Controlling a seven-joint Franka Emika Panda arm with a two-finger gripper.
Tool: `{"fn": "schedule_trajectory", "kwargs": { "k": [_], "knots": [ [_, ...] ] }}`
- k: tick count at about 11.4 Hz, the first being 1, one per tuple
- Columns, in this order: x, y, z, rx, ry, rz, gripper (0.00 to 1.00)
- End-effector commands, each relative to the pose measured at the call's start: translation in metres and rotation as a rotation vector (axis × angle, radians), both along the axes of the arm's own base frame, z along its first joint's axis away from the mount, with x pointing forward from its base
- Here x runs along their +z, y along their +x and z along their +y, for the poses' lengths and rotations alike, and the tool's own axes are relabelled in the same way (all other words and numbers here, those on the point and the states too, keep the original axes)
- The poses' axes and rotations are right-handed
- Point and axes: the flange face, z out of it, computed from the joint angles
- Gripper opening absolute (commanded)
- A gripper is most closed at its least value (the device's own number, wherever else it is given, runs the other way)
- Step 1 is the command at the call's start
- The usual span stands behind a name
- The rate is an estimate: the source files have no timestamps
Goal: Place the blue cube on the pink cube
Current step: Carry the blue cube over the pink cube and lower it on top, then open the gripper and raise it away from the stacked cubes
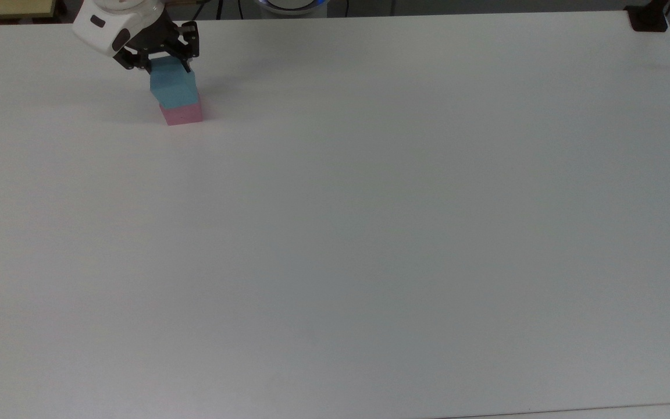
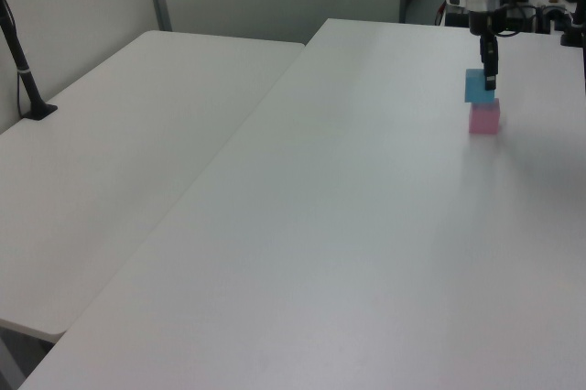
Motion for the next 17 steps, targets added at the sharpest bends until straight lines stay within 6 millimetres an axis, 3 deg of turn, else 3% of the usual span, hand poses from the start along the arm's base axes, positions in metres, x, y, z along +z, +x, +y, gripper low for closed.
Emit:
{"fn": "schedule_trajectory", "kwargs": {
  "k": [1, 2, 3, 7, 8, 10, 13, 16, 17],
  "knots": [
    [-0.015, -0.010, -0.001, 0.041, -0.083, 0.043, 0.62],
    [-0.015, -0.010, -0.002, 0.045, -0.089, 0.047, 0.70],
    [-0.015, -0.010, -0.004, 0.041, -0.089, 0.047, 0.97],
    [-0.006, -0.011, -0.006, 0.009, -0.087, 0.041, 1.00],
    [0.012, -0.010, -0.006, -0.058, -0.096, 0.036, 1.00],
    [0.068, 0.001, 0.001, -0.193, -0.083, 0.043, 1.00],
    [0.143, 0.016, 0.044, -0.319, -0.069, -0.002, 1.00],
    [0.197, 0.013, 0.086, -0.391, -0.074, -0.102, 1.00],
    [0.203, 0.015, 0.095, -0.383, -0.046, -0.120, 1.00]
  ]
}}
